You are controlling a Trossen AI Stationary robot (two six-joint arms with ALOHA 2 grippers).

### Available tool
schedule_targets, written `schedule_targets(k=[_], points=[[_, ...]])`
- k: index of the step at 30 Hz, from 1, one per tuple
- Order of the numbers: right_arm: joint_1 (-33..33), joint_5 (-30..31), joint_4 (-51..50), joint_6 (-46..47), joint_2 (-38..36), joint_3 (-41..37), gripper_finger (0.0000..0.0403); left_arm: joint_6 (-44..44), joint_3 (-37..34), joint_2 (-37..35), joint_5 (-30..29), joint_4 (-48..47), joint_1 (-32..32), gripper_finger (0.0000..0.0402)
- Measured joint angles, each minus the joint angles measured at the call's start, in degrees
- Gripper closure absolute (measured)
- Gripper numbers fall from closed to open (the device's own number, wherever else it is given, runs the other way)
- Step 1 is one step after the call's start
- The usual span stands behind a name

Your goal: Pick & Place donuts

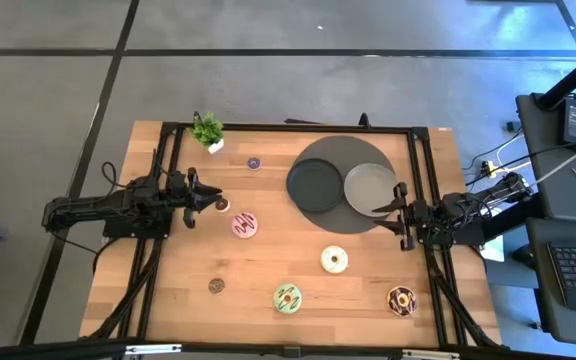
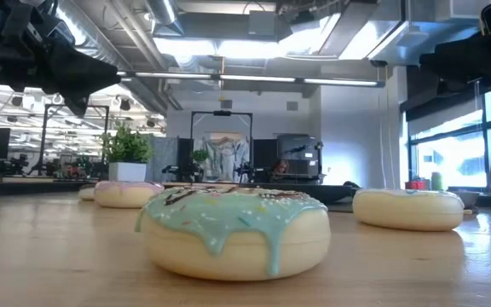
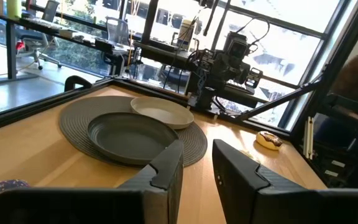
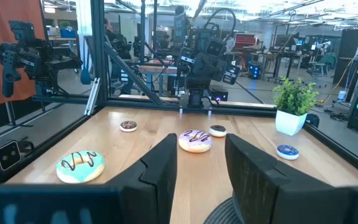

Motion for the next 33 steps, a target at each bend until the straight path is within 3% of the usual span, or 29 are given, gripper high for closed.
schedule_targets(k=[13, 18, 23, 28, 33], points=[[0.0, 0.0, 0.0, 0.14, 0.01, 0.0, 0.0266, 0.01, 0.0, 0.0, -0.02, 0.0, 0.0, 0.0319], [-0.02, -0.47, 0.3, 8.72, 0.03, 0.0, 0.0266, 0.01, 0.0, 0.0, -0.02, 0.0, 0.01, 0.0319], [-0.07, -2.47, -0.27, 8.82, 1.28, 0.35, 0.0266, 0.0, 0.0, 0.0, 0.0, 0.0, 0.0, 0.0319], [-0.18, -1.04, -10.17, 6.1, 8.28, 6.8, 0.0266, 0.02, 0.0, 0.0, -0.02, 0.0, 0.01, 0.0319], [-1.58, 3.19, -14.52, 12.42, 19.68, 12.99, 0.0266, 0.0, 0.0, 0.0, 0.0, 0.0, 0.02, 0.0319]])
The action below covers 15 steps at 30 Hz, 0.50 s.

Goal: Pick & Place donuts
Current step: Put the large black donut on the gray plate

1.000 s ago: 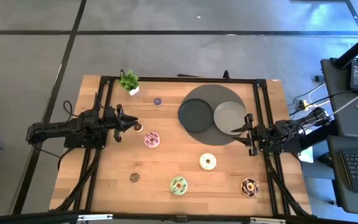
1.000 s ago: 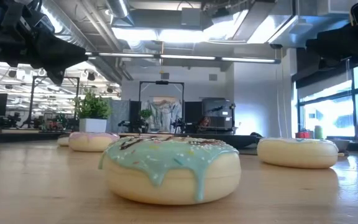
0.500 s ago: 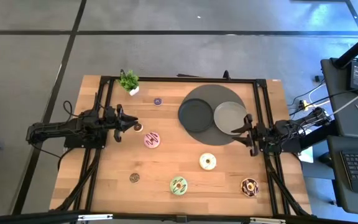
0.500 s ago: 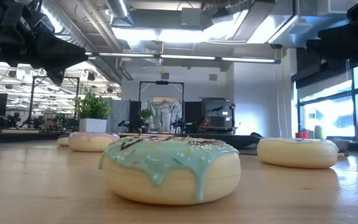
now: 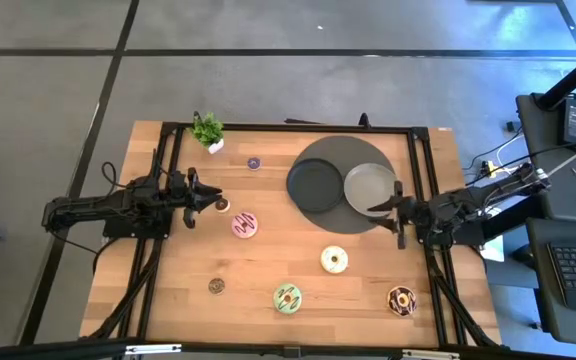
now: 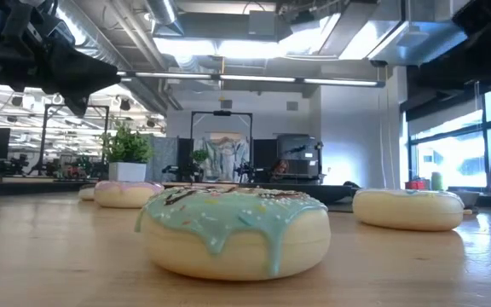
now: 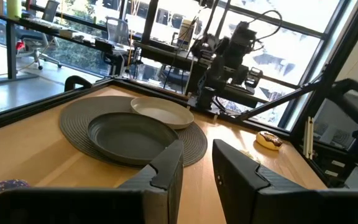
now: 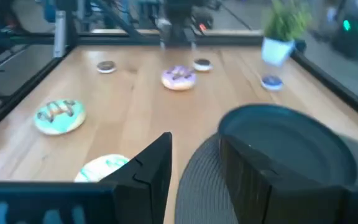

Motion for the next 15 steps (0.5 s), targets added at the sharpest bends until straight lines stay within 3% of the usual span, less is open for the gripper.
schedule_targets(k=[8, 11, 15], points=[[-4.38, 5.32, -0.97, 18.06, 17.87, 7.31, 0.0266, 0.02, 0.0, 0.0, -0.02, 0.0, 0.0, 0.0319], [-6.4, 2.47, -5.36, 23.64, 24.08, 11.66, 0.0266, 0.02, 0.0, 0.0, 0.0, 0.0, -0.01, 0.0318], [-7.92, -3.88, -14.92, 39.67, 31.36, 18.73, 0.0266, 0.01, 0.02, 0.0, 0.0, 0.0, -0.01, 0.0319]])
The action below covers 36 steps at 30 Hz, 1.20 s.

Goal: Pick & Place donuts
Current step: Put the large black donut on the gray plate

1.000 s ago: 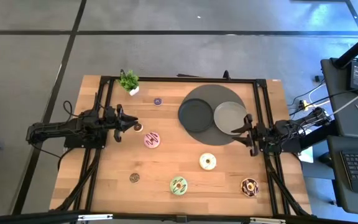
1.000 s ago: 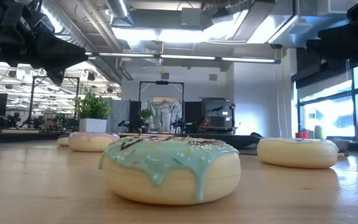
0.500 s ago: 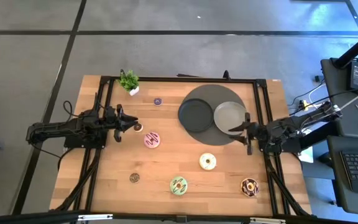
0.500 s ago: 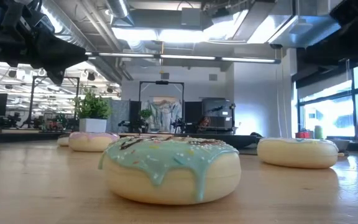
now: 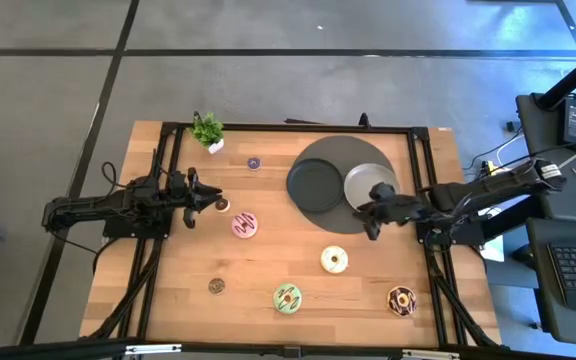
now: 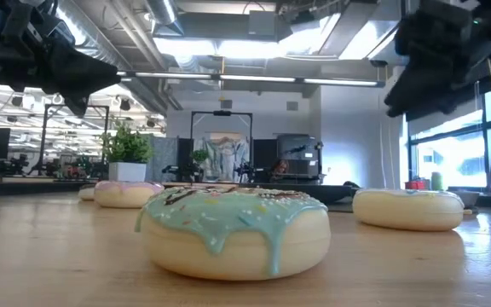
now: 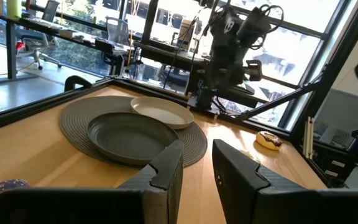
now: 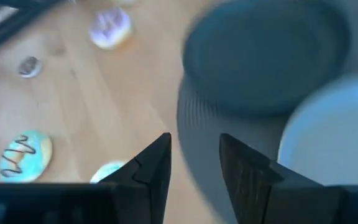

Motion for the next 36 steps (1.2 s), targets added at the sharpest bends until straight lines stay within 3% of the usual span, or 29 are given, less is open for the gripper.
schedule_targets(k=[4, 7, 10, 13, 23, 30, 36], points=[[-0.02, -7.11, -10.03, 13.29, 6.23, 5.08, 0.0266, 0.01, -0.02, 0.0, 0.0, 0.0, -0.01, 0.0319], [0.9, -16.17, -15.53, 19.67, 10.01, 6.83, 0.0266, 0.0, -0.01, 0.0, 0.0, 0.0, 0.0, 0.0318], [3.68, -25.27, -16.15, 23.03, 12.77, 6.94, 0.0266, 0.0, -0.01, 0.0, 0.0, 0.0, 0.01, 0.0318], [7.95, -30.68, -15.15, 24.8, 15.18, 6.94, 0.0266, 0.01, -0.02, 0.0, 0.0, 0.02, -0.01, 0.0319], [20.94, -35.57, -10.88, 34.22, 19.41, 6.94, 0.0262, 0.01, 0.0, 0.0, -1.76, 0.2, 0.01, 0.0319], [25.23, -33.82, -11.02, 36.84, 19.41, 6.94, 0.0222, 0.01, -0.01, 0.0, -1.84, 0.26, 0.01, 0.0318], [27.48, -31.88, -9.2, 36.84, 19.41, 6.94, 0.0213, 0.01, -0.02, 0.0, -1.81, 0.26, -0.01, 0.0319]])
